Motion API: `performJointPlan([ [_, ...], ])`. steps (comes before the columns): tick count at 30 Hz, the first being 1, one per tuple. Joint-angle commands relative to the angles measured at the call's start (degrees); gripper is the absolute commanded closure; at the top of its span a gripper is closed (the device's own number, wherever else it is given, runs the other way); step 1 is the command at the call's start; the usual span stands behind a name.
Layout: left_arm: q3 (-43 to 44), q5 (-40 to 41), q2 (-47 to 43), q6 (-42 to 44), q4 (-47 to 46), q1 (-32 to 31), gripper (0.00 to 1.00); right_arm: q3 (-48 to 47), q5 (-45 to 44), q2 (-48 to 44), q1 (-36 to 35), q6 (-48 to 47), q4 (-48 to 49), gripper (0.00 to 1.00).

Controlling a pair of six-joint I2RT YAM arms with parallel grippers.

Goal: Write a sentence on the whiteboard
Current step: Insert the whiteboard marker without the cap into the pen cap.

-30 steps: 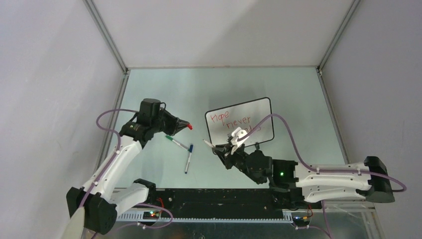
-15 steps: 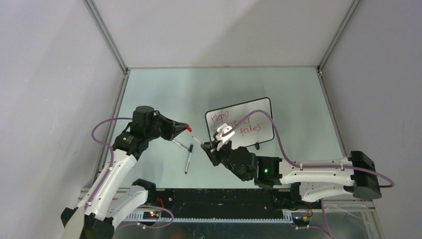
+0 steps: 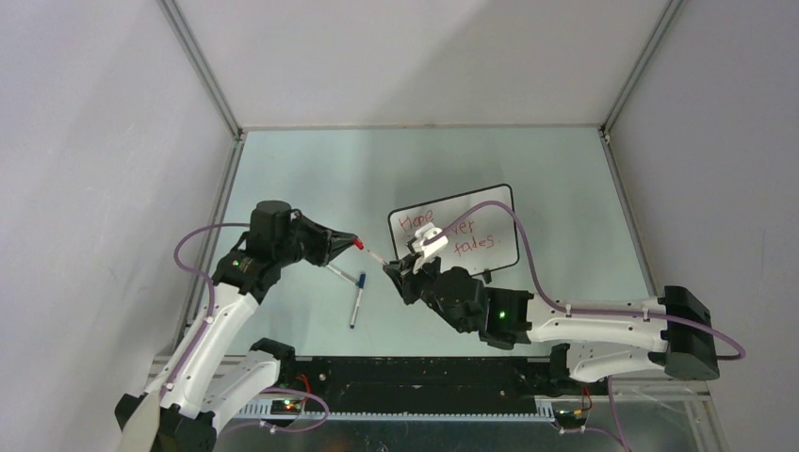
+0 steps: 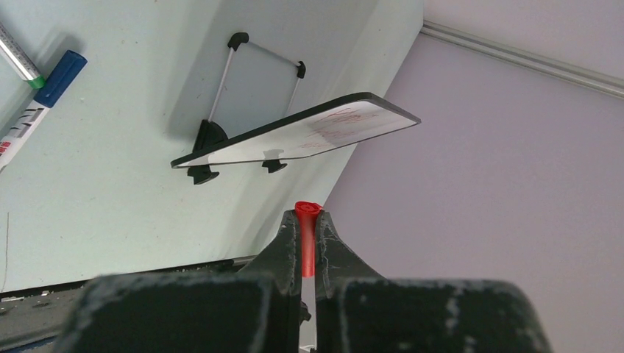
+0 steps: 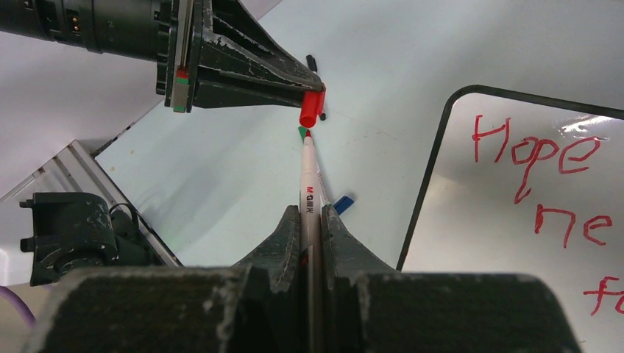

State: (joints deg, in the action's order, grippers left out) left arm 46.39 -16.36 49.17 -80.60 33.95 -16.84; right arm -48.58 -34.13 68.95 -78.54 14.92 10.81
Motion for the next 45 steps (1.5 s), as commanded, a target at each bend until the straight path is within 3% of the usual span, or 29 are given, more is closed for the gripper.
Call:
performJointPlan([
  [1, -0.37, -1.51, -0.94, -0.70, -0.94, 0.49, 1.00, -2.66, 0.61, 0.62, 0.40, 0.90, 1.48, 1.00],
  [45, -2.08, -2.35, -3.62, -1.26, -1.62, 0.47, 1.00, -5.25, 2.31, 4.76, 1.90, 1.47, 1.81, 1.00],
])
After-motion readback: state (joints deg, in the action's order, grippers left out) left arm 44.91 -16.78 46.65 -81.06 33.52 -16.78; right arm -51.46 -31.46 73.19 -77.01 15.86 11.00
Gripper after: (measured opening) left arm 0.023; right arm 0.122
